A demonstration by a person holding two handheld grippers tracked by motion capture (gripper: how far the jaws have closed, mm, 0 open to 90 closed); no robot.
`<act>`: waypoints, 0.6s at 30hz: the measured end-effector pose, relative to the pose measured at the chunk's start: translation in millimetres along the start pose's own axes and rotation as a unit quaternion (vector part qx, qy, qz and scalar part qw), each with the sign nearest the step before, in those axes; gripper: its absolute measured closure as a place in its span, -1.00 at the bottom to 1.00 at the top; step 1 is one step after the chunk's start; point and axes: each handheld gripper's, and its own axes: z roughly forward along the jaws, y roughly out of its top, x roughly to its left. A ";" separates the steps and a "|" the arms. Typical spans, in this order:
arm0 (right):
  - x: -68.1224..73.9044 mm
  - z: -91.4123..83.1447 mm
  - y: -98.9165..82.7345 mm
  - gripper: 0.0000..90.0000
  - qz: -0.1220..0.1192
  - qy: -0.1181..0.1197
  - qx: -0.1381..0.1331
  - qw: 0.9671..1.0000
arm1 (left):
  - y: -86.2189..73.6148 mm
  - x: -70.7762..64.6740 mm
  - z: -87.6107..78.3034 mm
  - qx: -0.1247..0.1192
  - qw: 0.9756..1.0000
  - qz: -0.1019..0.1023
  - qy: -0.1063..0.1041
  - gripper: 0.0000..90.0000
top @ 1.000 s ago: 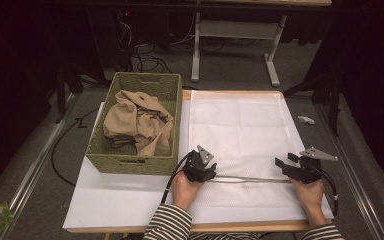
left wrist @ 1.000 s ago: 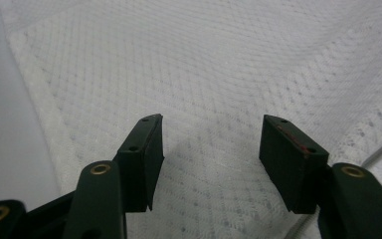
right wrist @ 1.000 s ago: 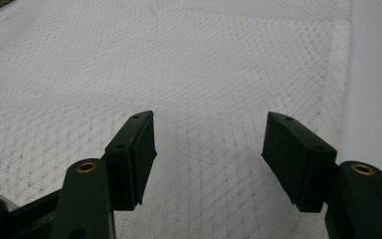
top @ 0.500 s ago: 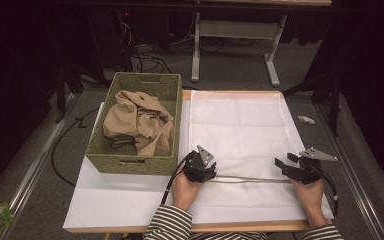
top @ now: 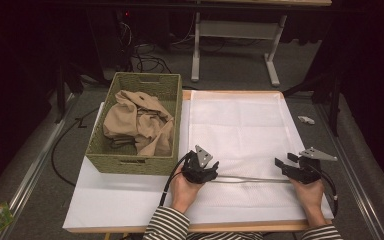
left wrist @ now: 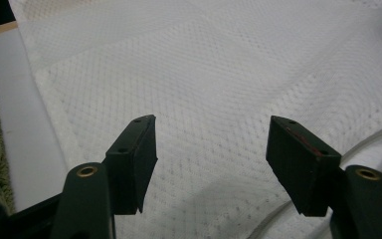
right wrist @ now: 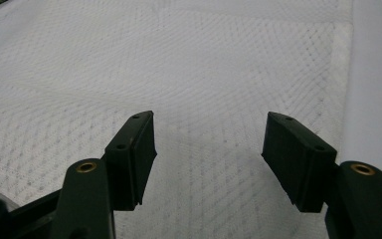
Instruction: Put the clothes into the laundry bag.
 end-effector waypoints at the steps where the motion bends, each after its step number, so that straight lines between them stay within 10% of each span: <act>1: -0.2 0.2 0.0 -0.16 -0.001 0.001 -0.001 1.000 | 1.3 0.0 -1.8 0.000 1.000 -0.003 -0.001 -0.18; 18: 0.4 -0.5 -0.3 -0.17 -0.003 0.003 -0.003 1.000 | 13.6 4.0 -27.5 -0.024 0.999 -0.028 -0.008 -0.27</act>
